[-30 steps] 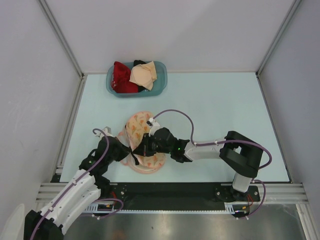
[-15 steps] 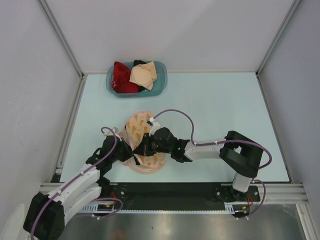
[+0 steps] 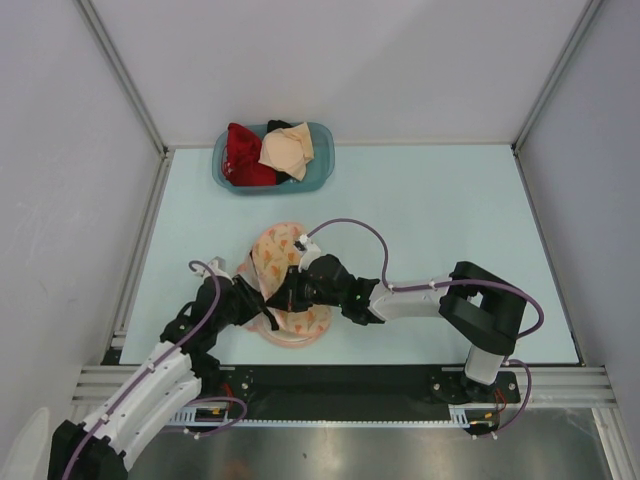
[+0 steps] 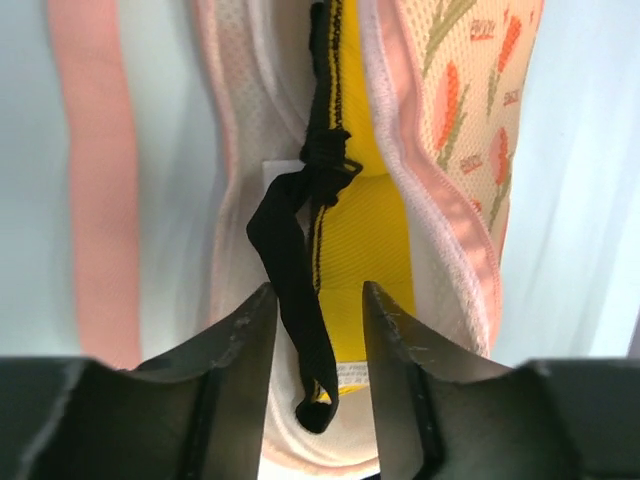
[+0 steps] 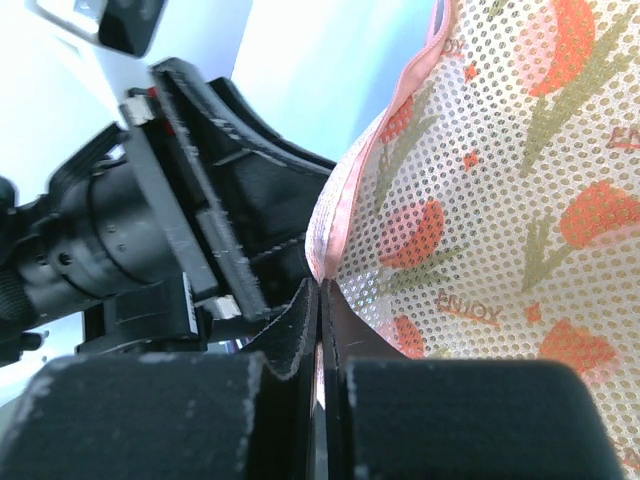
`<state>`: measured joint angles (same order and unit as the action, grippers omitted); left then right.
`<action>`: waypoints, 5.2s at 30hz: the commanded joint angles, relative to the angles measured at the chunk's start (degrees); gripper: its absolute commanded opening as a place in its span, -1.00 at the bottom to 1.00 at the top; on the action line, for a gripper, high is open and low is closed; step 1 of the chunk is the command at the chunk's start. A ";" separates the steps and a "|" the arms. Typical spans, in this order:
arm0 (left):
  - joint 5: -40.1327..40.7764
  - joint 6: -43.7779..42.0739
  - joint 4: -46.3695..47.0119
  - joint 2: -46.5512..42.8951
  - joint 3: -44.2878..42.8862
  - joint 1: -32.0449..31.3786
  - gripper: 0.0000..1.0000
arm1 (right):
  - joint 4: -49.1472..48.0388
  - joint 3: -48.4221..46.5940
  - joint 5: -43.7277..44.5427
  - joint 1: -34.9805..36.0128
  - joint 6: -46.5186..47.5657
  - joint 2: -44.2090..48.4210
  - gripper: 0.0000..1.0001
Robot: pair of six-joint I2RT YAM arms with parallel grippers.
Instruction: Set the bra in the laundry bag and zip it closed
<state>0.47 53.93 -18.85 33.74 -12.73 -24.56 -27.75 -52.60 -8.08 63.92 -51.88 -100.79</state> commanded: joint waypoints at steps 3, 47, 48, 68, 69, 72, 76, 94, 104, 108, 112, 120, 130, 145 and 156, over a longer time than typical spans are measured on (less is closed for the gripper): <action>5.76 1.96 -10.92 -2.62 -5.98 0.21 -0.02 | -1.70 -0.49 -0.45 -0.20 0.02 1.57 -1.00; 7.18 -8.32 -3.49 5.63 -13.03 0.82 0.96 | 13.34 16.37 -15.73 -18.91 17.59 23.62 0.99; 7.18 -8.23 -2.86 5.81 -11.72 0.83 0.96 | 12.55 17.08 -18.53 -20.49 18.04 23.36 0.99; 2.96 -4.80 10.14 16.36 0.43 10.93 -0.05 | -11.63 11.48 -32.09 -24.72 9.60 -3.26 0.82; 3.04 -5.15 10.24 16.71 0.51 11.02 -0.26 | -11.45 10.86 -31.92 -24.55 9.60 -3.79 0.82; 2.96 -5.94 10.41 18.38 0.34 11.46 -0.47 | -9.79 8.13 -31.74 -24.11 9.60 -6.16 0.80; 3.13 -6.38 11.03 18.91 0.43 11.55 -0.71 | -9.96 4.36 -32.44 -22.79 7.94 -10.03 0.71; 1.90 -13.32 10.16 17.33 -3.43 11.55 -0.96 | -46.34 11.37 -31.31 -18.84 -18.08 -23.05 -0.29; 10.39 -17.98 4.45 11.71 -12.83 3.21 -0.17 | -50.56 23.58 -20.59 -20.68 -22.73 -15.58 -0.84; 21.22 -17.37 -1.69 8.03 -18.11 -9.76 0.02 | -48.55 30.43 -12.34 -21.64 -23.97 -10.23 -0.89; 28.96 -14.04 -3.74 4.06 -19.00 -22.26 0.05 | -46.70 35.01 -5.03 -22.52 -27.39 -6.97 -0.88; 37.76 -8.23 2.31 4.05 -13.47 -48.73 -0.05 | -28.09 37.04 11.64 -21.83 -31.44 5.68 -0.85; 41.71 -15.86 38.24 13.80 1.56 -56.48 0.26 | 2.77 29.49 25.39 -19.45 -42.41 21.07 -0.81; 30.29 -27.74 71.83 34.27 3.59 -48.92 0.40 | 12.19 25.62 30.13 -15.58 -53.94 24.77 -0.76; 29.85 -30.73 86.17 46.15 1.39 -48.13 0.37 | 16.14 24.83 33.30 -13.74 -59.13 26.70 -0.78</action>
<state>30.81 26.22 57.80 78.43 -9.23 -73.56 -13.89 -25.76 20.84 49.82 -108.05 -76.64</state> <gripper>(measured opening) 0.691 0.151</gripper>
